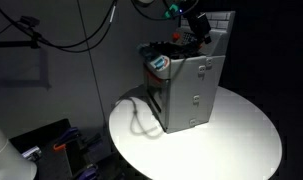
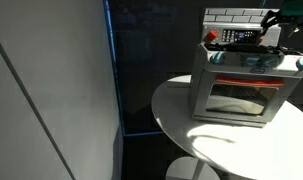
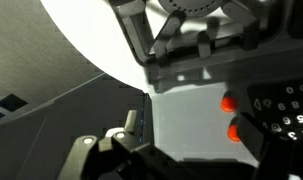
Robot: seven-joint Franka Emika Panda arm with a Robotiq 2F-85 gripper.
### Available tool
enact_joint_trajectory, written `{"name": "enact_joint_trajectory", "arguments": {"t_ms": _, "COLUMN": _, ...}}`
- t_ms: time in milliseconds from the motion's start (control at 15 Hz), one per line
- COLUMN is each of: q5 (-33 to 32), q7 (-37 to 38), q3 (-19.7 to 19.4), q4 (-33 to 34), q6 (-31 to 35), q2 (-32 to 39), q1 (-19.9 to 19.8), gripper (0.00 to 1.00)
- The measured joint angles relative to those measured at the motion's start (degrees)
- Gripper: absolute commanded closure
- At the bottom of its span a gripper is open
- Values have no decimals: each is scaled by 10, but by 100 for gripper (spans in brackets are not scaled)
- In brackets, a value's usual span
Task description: Press the top orange button on the right side of the stove
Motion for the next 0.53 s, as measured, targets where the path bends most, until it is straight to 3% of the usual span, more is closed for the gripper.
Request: {"name": "enact_joint_trajectory", "arguments": {"t_ms": 533, "q5": 0, "q7": 6, "q3": -3, "q4": 0, "q6": -4, "q2": 0, "q1": 0, "gripper": 0}}
